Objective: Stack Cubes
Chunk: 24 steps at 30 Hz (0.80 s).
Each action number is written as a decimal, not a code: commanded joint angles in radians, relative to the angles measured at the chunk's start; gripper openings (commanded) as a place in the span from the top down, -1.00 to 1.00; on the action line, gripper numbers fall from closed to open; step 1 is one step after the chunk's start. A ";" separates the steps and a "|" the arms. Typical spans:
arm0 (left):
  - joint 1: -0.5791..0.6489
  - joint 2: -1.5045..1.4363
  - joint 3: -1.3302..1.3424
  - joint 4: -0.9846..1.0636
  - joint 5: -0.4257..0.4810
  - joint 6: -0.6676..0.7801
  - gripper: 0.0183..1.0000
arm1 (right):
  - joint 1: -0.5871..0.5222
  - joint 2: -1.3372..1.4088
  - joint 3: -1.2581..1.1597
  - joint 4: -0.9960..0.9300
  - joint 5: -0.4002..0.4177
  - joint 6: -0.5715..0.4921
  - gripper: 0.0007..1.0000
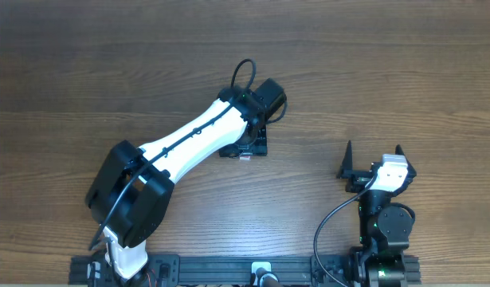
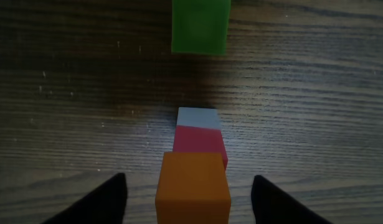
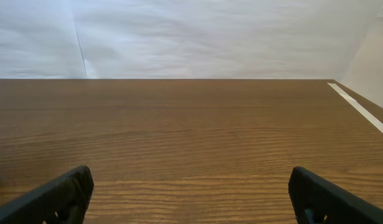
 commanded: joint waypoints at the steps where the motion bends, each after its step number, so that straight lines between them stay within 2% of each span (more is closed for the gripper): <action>1: 0.000 0.013 0.028 0.003 -0.011 0.004 -0.99 | 0.006 -0.009 -0.005 -0.003 -0.010 -0.002 -0.99; 8: 0.018 -0.027 0.054 -0.035 -0.019 0.026 -1.00 | 0.006 -0.009 -0.005 -0.003 -0.010 -0.002 -0.99; 22: 0.134 -0.201 0.352 -0.360 -0.192 0.029 -1.00 | 0.006 -0.009 -0.005 -0.003 -0.010 -0.002 -0.98; 24: 0.145 -0.236 0.357 -0.380 -0.192 0.029 -1.00 | 0.006 -0.009 -0.005 -0.003 -0.010 -0.002 -0.98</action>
